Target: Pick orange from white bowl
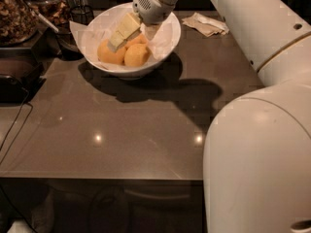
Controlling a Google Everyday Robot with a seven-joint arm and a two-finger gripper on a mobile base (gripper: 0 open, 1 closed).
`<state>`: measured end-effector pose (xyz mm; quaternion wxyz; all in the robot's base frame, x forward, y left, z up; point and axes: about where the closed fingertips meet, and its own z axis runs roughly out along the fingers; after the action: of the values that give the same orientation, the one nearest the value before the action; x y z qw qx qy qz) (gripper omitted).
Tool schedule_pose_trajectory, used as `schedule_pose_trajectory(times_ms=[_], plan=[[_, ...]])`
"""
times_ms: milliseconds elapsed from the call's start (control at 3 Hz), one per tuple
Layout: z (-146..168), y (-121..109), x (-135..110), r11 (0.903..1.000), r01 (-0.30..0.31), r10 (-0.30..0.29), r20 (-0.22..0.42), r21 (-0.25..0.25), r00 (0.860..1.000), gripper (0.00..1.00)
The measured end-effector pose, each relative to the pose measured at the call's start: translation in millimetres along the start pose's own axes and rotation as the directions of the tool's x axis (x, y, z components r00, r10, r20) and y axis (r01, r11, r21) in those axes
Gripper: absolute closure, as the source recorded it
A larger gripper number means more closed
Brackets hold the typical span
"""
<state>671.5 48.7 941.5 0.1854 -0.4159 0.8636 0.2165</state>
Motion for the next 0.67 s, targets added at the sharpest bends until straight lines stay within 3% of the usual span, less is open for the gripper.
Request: schedule_pose_trajectory(times_ms=[667], plan=[[1.1,-7.6,0.3,0.9969,-0.063,0.063,-0.004,0.048,0.998,0.21]])
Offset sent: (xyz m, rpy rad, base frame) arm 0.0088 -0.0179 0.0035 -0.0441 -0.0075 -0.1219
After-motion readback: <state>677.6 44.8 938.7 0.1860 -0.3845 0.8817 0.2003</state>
